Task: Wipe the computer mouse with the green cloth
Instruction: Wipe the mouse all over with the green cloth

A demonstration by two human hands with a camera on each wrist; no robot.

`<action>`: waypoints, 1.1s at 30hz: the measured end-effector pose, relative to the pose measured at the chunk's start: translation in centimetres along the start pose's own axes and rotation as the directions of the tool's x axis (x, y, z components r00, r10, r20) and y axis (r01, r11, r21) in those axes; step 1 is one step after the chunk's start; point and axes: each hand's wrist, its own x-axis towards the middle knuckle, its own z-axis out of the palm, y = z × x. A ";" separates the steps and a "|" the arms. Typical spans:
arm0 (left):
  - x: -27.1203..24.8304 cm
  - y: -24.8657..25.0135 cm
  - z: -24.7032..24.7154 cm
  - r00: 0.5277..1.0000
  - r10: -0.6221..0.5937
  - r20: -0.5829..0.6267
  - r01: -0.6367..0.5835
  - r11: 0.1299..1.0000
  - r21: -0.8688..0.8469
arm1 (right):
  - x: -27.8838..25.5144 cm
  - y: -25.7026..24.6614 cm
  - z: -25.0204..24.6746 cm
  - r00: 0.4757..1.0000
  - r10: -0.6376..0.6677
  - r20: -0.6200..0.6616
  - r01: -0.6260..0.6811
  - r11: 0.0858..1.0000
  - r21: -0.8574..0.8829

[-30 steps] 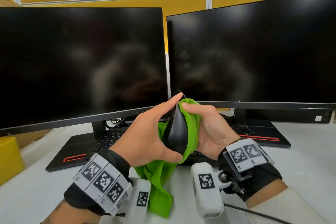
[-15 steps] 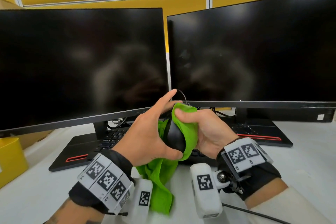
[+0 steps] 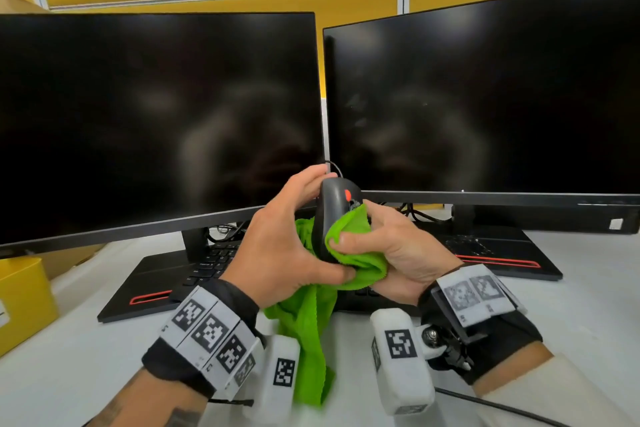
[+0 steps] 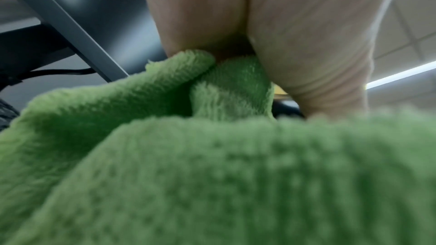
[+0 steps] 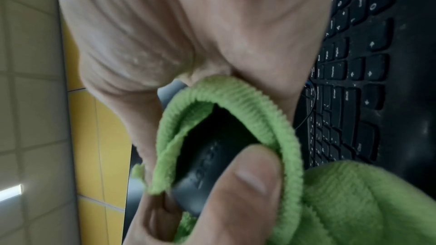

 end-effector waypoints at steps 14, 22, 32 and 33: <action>-0.1 0.5 0.0 0.995 0.033 0.089 -0.033 0.999 0.003 | 0.5 -1.0 0.4 0.924 0.039 -0.380 -0.026 0.999 0.040; -0.1 0.4 -0.9 0.999 0.029 0.028 -0.028 1.000 -0.006 | 0.1 -0.9 0.8 0.946 0.048 -0.320 -0.031 0.998 0.058; -0.1 0.6 -0.5 0.994 0.057 0.091 -0.059 0.998 0.019 | 0.4 -1.0 0.3 0.914 0.042 -0.404 -0.004 0.996 0.095; -0.2 0.6 -0.6 0.996 0.053 0.071 -0.054 0.998 0.018 | 0.5 -1.0 0.5 0.915 0.039 -0.401 0.007 0.994 0.113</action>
